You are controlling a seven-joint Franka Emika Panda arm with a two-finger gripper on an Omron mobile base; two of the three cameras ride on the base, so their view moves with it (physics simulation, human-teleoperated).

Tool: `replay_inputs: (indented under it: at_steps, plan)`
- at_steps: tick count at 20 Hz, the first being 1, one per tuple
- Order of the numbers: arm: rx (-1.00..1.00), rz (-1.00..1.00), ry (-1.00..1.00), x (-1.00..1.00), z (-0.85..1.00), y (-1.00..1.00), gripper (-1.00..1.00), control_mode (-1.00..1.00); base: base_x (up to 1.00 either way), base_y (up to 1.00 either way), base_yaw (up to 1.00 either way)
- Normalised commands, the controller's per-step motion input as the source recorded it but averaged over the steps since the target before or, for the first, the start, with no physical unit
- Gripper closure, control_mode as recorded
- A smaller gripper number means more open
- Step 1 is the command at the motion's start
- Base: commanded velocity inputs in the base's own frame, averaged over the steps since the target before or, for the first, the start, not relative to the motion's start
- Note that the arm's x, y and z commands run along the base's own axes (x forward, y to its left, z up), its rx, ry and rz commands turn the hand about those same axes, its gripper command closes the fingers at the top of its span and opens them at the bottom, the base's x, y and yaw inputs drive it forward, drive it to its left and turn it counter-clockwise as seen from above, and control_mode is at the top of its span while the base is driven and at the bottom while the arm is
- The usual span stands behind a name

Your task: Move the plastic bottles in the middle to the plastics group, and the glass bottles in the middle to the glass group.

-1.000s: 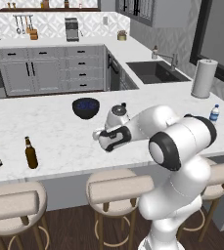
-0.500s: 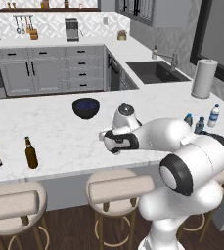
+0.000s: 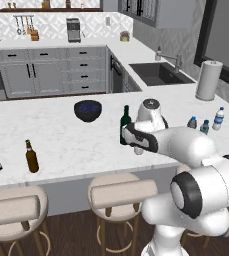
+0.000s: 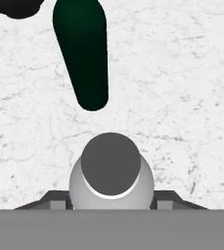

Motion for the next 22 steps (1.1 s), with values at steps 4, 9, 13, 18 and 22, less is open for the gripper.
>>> replay_inputs:
  at_steps: [4, 9, 13, 18, 22]
  plan:
    - [0.00, -0.11, 0.09, 0.20, 0.08, -1.00, 1.00, -1.00, 0.00, 0.00, 0.00]
    - [0.00, -0.12, 0.13, 0.38, 0.00, -1.00, 1.00, -1.00, 0.00, 0.00, 0.00]
    - [0.00, -0.13, 0.14, 0.49, 0.00, -1.00, 1.00, -1.00, 0.00, 0.00, 0.00]
    - [0.00, -0.13, 0.05, 0.63, 0.00, -0.97, 1.00, -1.00, 0.00, 0.00, 0.00]
    - [0.00, -0.02, -0.02, 0.44, -0.03, -0.58, 1.00, -1.00, 0.00, 0.00, 0.00]
